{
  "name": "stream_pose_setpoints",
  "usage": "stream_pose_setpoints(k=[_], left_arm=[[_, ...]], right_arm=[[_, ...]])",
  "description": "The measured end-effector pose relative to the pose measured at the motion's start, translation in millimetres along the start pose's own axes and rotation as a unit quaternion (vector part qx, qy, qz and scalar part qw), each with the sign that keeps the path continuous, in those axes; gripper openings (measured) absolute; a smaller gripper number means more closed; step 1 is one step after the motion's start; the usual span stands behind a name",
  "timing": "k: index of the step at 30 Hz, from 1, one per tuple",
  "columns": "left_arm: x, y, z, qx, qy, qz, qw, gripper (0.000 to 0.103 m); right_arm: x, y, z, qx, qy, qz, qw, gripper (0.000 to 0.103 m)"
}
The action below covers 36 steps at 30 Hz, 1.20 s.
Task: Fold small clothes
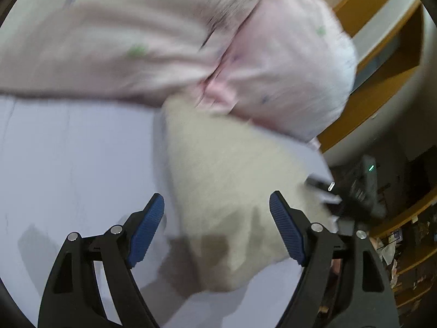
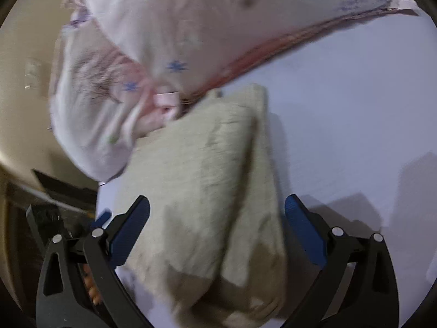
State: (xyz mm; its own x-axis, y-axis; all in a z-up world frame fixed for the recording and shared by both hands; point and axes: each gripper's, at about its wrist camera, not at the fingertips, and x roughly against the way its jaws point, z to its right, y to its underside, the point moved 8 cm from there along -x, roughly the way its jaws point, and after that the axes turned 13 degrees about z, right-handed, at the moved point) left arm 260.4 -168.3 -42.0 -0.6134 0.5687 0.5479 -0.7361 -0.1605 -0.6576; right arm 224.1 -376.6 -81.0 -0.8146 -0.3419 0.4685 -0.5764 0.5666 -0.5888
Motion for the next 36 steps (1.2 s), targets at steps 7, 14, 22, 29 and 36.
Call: stream_pose_setpoints(k=[7,14,22,29,36], left_arm=[[-39.4,33.6,13.5,-0.002,0.018,-0.042,0.999,0.087],[-39.8,22.7,11.7,0.011,0.053,-0.032,0.998,0.044],[51.2,15.3,-21.4,-0.103,-0.028,0.033,0.9937,0.057],[97.0,14.8,-55.0,-0.108,-0.135,0.1,0.9799,0.09],[104.4,50.6,-53.5,-0.104,-0.124,0.066,0.9847,0.09]], right_arm=[[-2.8,8.6,-0.5,-0.004,-0.039,-0.003,0.999,0.096],[-5.9,19.7,-28.9,0.005,-0.118,-0.006,0.993,0.034],[-21.0,73.3,-101.0,0.186,-0.075,-0.021,0.979,0.036],[42.9,86.0,-112.8,0.16,-0.096,0.052,0.981,0.067],[19.8,106.3,-83.5,0.152,0.0,0.057,0.987,0.008]])
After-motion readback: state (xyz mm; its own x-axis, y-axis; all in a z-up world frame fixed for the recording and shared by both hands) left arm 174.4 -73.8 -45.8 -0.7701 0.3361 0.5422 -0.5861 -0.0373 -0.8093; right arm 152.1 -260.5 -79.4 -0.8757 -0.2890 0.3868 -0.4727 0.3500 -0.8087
